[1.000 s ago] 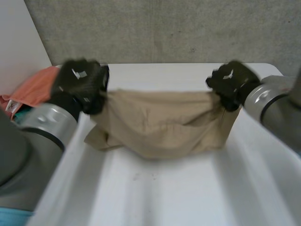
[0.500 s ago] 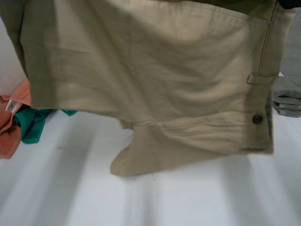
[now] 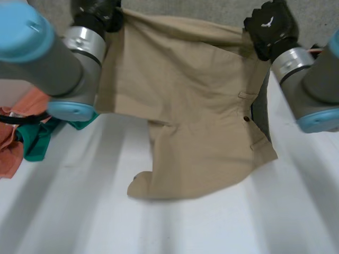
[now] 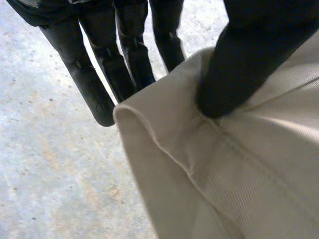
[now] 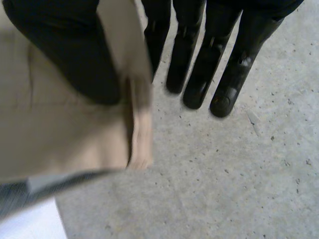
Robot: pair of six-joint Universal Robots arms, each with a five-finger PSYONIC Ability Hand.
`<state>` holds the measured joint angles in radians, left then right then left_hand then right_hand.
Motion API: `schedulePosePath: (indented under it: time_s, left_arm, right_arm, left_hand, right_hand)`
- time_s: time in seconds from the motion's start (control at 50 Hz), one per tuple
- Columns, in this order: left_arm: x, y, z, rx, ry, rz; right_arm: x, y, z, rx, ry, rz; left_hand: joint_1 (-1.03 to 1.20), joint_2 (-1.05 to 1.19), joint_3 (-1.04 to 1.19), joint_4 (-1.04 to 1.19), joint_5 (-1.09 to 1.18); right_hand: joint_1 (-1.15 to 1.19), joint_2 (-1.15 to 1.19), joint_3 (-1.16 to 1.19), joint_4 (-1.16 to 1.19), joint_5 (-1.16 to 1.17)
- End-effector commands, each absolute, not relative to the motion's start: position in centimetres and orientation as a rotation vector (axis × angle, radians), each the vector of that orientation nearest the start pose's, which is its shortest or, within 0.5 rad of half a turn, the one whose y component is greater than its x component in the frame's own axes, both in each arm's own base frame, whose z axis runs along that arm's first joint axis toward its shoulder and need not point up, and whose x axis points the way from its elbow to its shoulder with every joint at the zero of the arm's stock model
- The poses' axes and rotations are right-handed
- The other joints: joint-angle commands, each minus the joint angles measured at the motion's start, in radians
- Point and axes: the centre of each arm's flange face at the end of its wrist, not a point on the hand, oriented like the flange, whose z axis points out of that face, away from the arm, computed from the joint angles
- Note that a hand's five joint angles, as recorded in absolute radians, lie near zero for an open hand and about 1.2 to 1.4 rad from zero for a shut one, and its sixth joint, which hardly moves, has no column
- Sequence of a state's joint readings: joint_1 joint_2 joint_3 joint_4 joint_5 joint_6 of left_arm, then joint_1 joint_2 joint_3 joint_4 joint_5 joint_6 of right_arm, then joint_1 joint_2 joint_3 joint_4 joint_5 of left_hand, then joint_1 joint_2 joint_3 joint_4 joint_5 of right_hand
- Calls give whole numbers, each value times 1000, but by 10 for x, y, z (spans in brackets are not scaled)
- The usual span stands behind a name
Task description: Fold the laundry.
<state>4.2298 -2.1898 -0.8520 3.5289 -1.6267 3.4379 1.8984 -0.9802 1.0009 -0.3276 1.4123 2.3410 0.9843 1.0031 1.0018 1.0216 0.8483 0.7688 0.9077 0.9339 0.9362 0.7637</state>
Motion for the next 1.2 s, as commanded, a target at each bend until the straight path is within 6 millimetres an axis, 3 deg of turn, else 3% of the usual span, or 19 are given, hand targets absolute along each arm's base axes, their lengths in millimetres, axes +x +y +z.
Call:
schedulePosePath:
  time_s: [0.02, 0.08, 0.2, 0.32, 0.44, 0.46, 0.56, 0.68, 0.74, 0.86, 0.98, 1.2]
  left_arm:
    - [-357, -399, 282, 642, 1613, -2805]
    - [-358, -399, 278, 644, 1623, -2806]
    - [-355, -390, 280, 648, 1657, -2787]
    - [-344, -361, 279, 693, 1766, -2707]
    - [-331, -298, 268, 790, 1990, -2518]
    - [-329, -279, 260, 852, 2068, -2442]
    - [-315, -224, 231, 1022, 2334, -2131]
    - [-289, -172, 192, 1029, 2705, -1728]
    - [-282, -158, 177, 986, 2817, -1618]
    - [-281, -151, 167, 970, 2864, -1574]
    - [-286, -159, 158, 945, 2846, -1629]
    - [-301, -187, 150, 883, 2744, -1827]
  right_arm:
    - [304, -424, 226, -1309, 1632, -2714]
    - [304, -423, 220, -1330, 1692, -2660]
    - [290, -416, 235, -1283, 1803, -2655]
    - [267, -390, 247, -1340, 1905, -2535]
    - [244, -351, 230, -1408, 2096, -2152]
    - [239, -348, 228, -1398, 2128, -2108]
    - [219, -329, 215, -1367, 2225, -1824]
    - [206, -322, 199, -1396, 2209, -1668]
    - [200, -322, 184, -1437, 2191, -1615]
    - [201, -331, 150, -1533, 2141, -1561]
    - [203, -342, 127, -1546, 2132, -1564]
    - [206, -357, 119, -1556, 2099, -1639]
  left_hand:
    - [-810, -829, -827, -847, -848]
    - [-810, -829, -827, -847, -848]
    - [-810, -829, -827, -847, -848]
    - [-810, -829, -827, -847, -848]
    - [-736, -754, -753, -773, -774]
    - [-707, -725, -724, -744, -745]
    - [-627, -646, -645, -665, -666]
    - [-384, -402, -401, -421, -422]
    - [-348, -367, -366, -386, -387]
    - [-369, -387, -386, -406, -407]
    - [-533, -552, -550, -570, -571]
    - [-542, -561, -559, -579, -580]
  right_hand:
    - [-594, -733, -759, -762, -764]
    - [-594, -733, -759, -762, -764]
    - [-594, -733, -759, -762, -764]
    - [-594, -733, -759, -762, -764]
    - [-594, -733, -759, -762, -764]
    - [-594, -733, -759, -762, -764]
    - [-458, -597, -623, -626, -628]
    - [-373, -512, -538, -540, -542]
    - [-370, -509, -535, -537, -539]
    - [-238, -377, -403, -405, -407]
    - [-121, -260, -286, -288, -290]
    - [197, 58, 31, 29, 27]
